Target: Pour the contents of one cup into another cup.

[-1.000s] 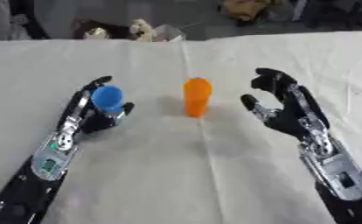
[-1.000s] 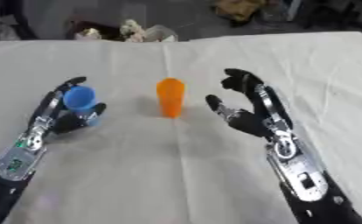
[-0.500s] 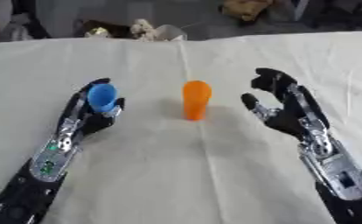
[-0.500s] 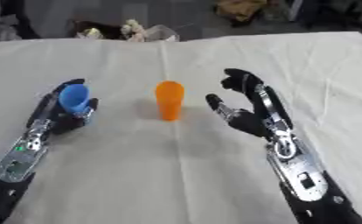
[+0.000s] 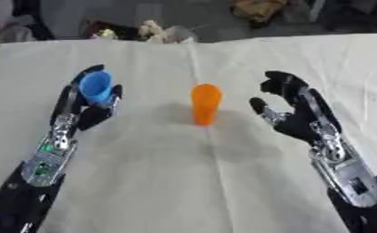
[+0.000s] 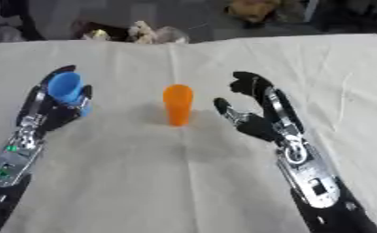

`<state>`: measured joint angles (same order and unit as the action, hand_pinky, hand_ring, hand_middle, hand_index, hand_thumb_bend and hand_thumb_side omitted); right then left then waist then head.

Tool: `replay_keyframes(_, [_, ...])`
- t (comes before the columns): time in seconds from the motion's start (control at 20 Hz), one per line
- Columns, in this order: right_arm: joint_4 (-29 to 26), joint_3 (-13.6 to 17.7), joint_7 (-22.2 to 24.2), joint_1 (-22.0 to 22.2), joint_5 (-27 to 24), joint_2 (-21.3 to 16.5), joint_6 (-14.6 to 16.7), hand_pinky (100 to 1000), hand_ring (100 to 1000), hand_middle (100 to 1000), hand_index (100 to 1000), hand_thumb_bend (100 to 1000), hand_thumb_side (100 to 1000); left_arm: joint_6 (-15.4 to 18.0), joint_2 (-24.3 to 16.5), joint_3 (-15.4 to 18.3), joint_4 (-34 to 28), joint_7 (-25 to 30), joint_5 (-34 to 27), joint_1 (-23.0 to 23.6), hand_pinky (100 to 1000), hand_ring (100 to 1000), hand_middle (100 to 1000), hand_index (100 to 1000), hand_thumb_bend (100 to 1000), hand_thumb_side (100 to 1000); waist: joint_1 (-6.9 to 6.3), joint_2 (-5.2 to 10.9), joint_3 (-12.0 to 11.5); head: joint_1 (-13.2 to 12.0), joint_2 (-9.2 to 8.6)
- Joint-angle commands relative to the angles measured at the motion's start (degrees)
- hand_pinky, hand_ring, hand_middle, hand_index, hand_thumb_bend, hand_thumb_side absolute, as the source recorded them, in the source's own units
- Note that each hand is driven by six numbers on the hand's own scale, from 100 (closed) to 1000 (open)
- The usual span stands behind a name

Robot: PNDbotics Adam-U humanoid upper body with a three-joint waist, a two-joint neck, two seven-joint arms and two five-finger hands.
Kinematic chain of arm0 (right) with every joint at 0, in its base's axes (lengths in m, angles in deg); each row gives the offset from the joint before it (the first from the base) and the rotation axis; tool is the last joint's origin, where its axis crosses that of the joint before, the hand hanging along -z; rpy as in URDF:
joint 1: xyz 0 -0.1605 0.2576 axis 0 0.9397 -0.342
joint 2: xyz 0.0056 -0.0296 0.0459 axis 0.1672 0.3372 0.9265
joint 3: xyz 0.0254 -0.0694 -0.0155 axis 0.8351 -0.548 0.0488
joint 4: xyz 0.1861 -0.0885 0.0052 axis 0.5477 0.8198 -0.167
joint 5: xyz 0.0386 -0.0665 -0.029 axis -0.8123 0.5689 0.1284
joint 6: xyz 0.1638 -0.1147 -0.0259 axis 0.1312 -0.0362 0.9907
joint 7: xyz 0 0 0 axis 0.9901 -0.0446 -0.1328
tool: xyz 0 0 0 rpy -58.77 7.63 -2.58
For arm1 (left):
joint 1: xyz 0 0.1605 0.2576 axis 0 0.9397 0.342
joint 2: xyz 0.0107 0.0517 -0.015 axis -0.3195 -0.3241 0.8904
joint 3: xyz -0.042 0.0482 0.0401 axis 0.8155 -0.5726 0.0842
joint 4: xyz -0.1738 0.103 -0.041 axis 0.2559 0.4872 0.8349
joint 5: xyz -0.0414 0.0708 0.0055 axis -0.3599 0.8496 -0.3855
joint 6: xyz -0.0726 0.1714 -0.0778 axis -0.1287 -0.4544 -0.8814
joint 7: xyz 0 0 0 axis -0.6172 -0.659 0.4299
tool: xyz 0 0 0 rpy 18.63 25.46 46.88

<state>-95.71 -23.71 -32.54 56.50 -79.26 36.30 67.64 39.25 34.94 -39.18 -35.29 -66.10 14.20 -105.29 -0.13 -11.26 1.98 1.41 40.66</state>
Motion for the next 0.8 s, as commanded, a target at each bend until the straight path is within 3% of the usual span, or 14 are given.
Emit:
replay_keyframes(0.05, [1.12, -0.26, -0.19, -1.55, -0.07, -0.9, -0.06, 860, 743, 665, 836, 502, 369, -0.81, -1.64, 0.15, -4.08, 0.2, -1.49, -0.31, 100, 595, 488, 882, 100, 292, -0.09, 1.1, -0.25, 0.28, -0.41])
replay_keyframes(0.25, [4.7, -1.06, -0.02, -2.99, 0.16, -1.17, -0.28, 857, 745, 695, 840, 522, 324, -1.84, -1.49, -0.4, -6.51, 1.12, -2.74, 0.1, 100, 597, 489, 885, 100, 296, -0.2, 1.17, -0.88, 0.76, -0.53])
replay_keyframes(0.8, [13.77, -2.05, 0.12, -7.85, 2.09, 0.25, 0.71, 855, 745, 714, 846, 551, 329, -3.44, -0.33, -1.71, -10.58, 3.2, -5.69, -0.03, 100, 598, 489, 887, 100, 300, -0.52, 1.03, -3.42, 2.5, -1.17])
